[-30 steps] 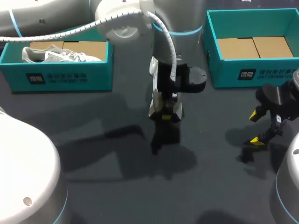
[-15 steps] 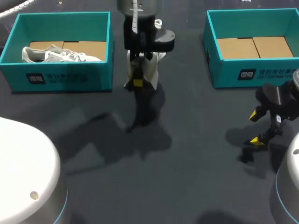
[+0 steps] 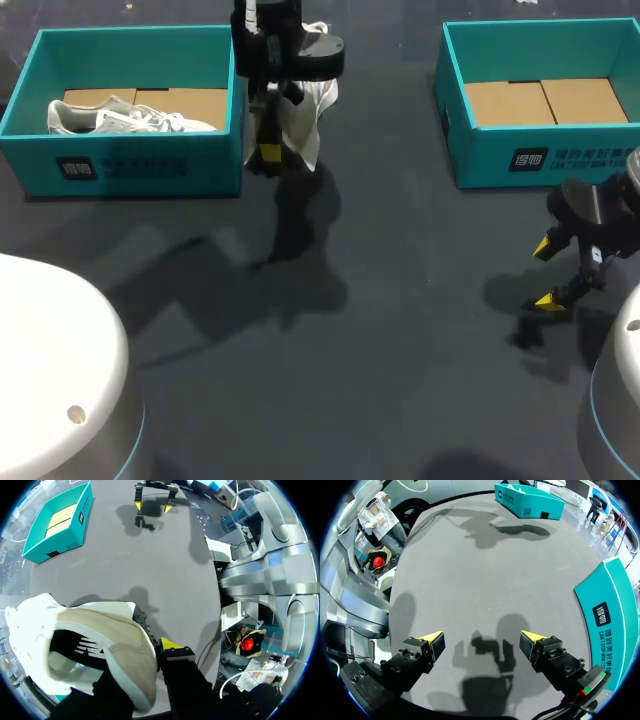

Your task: Take the shoe out of the shoebox, open the shoe tongue, remove and reinsert the insole, then place the shoe into the shoebox

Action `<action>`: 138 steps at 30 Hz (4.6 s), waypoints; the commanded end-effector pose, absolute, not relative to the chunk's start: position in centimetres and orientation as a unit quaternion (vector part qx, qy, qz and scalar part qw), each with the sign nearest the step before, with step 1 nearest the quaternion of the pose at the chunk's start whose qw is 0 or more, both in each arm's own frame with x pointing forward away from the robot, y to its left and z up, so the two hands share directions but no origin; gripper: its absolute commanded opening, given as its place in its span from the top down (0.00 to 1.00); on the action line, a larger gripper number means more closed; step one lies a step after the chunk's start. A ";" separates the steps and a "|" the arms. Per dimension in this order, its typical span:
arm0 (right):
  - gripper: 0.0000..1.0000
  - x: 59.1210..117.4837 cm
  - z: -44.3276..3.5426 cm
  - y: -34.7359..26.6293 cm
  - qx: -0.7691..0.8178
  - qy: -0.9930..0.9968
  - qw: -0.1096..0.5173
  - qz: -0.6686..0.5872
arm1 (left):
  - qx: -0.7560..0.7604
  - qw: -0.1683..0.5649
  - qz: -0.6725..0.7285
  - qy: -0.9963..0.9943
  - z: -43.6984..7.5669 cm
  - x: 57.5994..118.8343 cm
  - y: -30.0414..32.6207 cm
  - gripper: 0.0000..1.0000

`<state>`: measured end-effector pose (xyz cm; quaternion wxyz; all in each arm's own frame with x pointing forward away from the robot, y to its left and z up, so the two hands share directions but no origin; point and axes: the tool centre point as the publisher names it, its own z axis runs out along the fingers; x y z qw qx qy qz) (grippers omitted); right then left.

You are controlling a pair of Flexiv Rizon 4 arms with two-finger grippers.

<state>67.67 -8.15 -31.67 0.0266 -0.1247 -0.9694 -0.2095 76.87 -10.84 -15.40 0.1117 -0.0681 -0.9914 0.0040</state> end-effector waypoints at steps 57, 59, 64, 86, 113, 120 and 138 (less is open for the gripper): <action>0.00 67.5 -31.6 -8.2 -0.125 -0.970 0.025 -0.209 | 0.000 0.085 -0.010 -0.996 -12.2 104.1 17.4 1.00; 0.00 67.5 -31.6 -8.2 -0.125 -0.970 0.025 -0.209 | -0.007 0.082 -0.017 -0.996 -12.3 105.0 18.4 1.00; 0.00 67.5 -31.6 -8.2 -0.125 -0.970 0.025 -0.209 | -0.019 0.066 -0.024 -0.997 -12.6 106.3 20.3 1.00; 0.00 67.5 -31.6 -8.2 -0.125 -0.970 0.025 -0.209 | -0.071 0.073 -0.033 -0.994 -13.8 109.0 24.4 1.00; 0.00 67.5 -31.6 -8.2 -0.125 -0.970 0.025 -0.209 | -0.421 0.039 -0.069 -0.904 -14.8 111.9 29.9 1.00; 0.00 67.5 -31.6 -8.2 -0.125 -0.970 0.025 -0.209 | -0.531 0.019 -0.099 -0.841 -16.0 112.4 29.5 1.00; 0.00 67.5 -31.6 -8.2 -0.125 -0.970 0.025 -0.209 | -0.598 0.024 -0.134 -0.790 -17.2 113.3 29.6 1.00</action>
